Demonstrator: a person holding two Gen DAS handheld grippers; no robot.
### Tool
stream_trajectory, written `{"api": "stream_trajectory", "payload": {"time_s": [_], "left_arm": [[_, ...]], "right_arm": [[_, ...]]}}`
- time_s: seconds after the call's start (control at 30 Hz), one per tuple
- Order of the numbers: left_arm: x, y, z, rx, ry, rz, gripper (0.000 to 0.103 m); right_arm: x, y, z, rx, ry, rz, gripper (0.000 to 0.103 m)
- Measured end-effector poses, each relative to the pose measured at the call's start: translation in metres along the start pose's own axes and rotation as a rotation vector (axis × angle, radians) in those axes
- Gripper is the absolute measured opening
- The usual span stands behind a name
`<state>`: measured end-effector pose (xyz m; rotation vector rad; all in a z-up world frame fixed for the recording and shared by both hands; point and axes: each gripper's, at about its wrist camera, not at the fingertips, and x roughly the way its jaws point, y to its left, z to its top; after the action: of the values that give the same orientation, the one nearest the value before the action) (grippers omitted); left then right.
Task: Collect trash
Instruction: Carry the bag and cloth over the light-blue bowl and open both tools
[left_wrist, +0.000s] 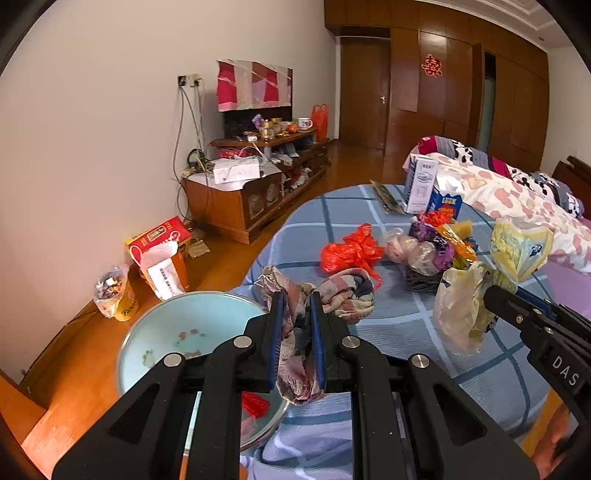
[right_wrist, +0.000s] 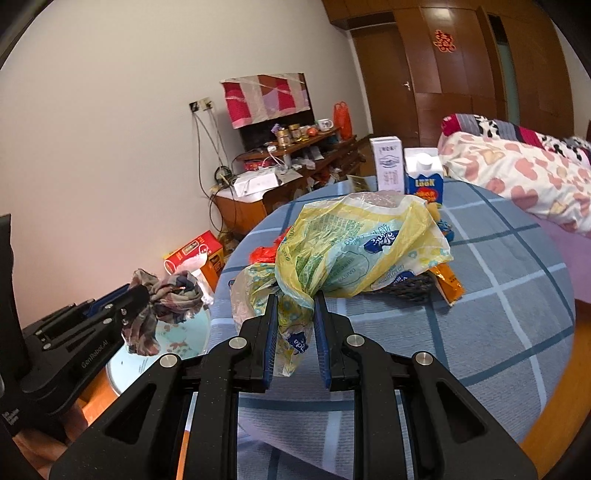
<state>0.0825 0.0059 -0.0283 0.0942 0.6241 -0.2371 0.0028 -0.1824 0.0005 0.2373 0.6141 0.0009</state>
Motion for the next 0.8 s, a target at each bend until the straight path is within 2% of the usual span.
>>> {"api": "stream_trajectory", "payload": {"time_s": [0.53, 0.8], "left_arm": [[-0.023, 0.044, -0.007, -0.052, -0.029, 0.094, 0.014], [-0.029, 0.075, -0.011, -0.108, -0.03, 0.142, 0.014]], "right_arm": [[0.01, 0.058, -0.002, -0.145, 0.002, 0.062, 0.02], [0.017, 0.081, -0.006, -0.204, 0.011, 0.089, 0.02]]}}
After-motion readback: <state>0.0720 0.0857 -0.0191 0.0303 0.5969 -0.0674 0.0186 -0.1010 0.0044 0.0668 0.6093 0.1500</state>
